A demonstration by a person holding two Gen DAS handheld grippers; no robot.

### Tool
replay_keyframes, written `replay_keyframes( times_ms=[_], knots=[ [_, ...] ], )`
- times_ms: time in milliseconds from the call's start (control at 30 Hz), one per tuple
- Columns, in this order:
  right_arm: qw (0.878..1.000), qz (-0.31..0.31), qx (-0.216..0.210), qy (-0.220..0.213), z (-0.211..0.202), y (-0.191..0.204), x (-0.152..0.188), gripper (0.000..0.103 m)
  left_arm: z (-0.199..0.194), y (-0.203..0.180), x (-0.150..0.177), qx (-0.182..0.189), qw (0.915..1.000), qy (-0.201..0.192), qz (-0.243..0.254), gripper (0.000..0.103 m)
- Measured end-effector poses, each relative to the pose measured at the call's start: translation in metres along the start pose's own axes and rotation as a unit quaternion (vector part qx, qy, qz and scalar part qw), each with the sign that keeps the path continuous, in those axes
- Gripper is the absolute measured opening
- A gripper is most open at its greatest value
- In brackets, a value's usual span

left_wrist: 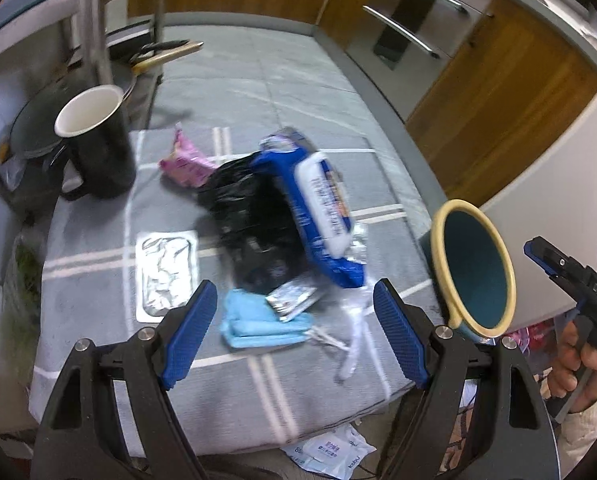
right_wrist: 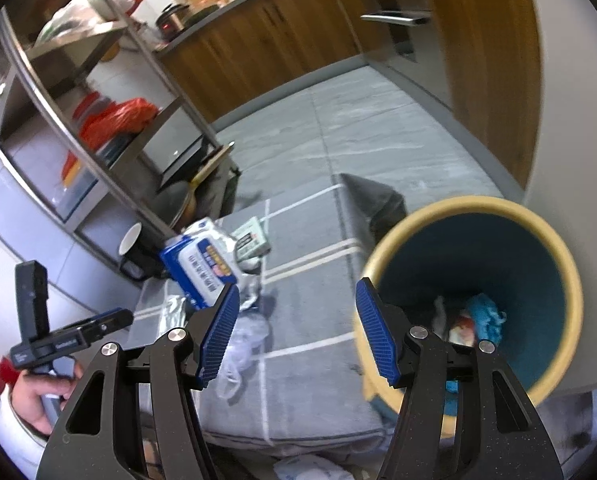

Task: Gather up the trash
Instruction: 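Grasp the light blue mask with the left gripper while the right grasps the wipes pack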

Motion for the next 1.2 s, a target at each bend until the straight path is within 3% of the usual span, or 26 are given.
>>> replay_keyframes(
  times_ms=[300, 467, 667, 900, 933, 967, 1033, 1133, 1200],
  knots=[
    [0.996, -0.082, 0.008, 0.04, 0.042, 0.051, 0.019, 0.062, 0.026, 0.039, 0.023, -0.015, 0.999, 0.029, -0.031, 0.065],
    [0.985, -0.159, 0.028, 0.06, 0.069, 0.083, 0.038, 0.062, 0.041, 0.054, 0.044, -0.023, 0.9978, 0.053, -0.032, 0.063],
    [0.967, -0.238, 0.046, 0.076, 0.11, 0.116, 0.055, 0.062, 0.062, 0.054, 0.055, 0.002, 0.9969, 0.066, -0.042, 0.06],
    [0.964, -0.248, 0.05, 0.086, 0.124, 0.124, 0.062, 0.062, 0.099, 0.054, 0.058, 0.018, 0.9948, 0.081, -0.06, 0.049],
    [0.964, -0.246, 0.05, 0.086, 0.125, 0.123, 0.062, 0.062, 0.101, 0.054, 0.058, 0.02, 0.9946, 0.082, -0.061, 0.045],
    [0.965, -0.244, 0.05, 0.087, 0.126, 0.121, 0.061, 0.062, 0.101, 0.052, 0.058, 0.022, 0.9949, 0.078, -0.059, 0.034],
    [0.965, -0.24, 0.053, 0.088, 0.129, 0.118, 0.061, 0.062, 0.102, 0.048, 0.06, 0.022, 0.9949, 0.086, -0.048, 0.024],
    [0.967, -0.233, 0.054, 0.091, 0.134, 0.116, 0.061, 0.062, 0.098, 0.048, 0.063, 0.014, 0.9948, 0.091, -0.044, 0.014],
    [0.966, -0.235, 0.054, 0.09, 0.138, 0.117, 0.061, 0.062, 0.091, 0.05, 0.063, 0.012, 0.9946, 0.088, -0.053, 0.012]
  ],
)
Point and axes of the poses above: each gripper's, at about its wrist camera, not at the fingertips, and z roughly the way its jaws point, y to its left, x to its underside, the point moved 8 cm from there along z, roughly the way its jaws point, and after that the axes turned 6 degrees about z, right-handed, at the moved point
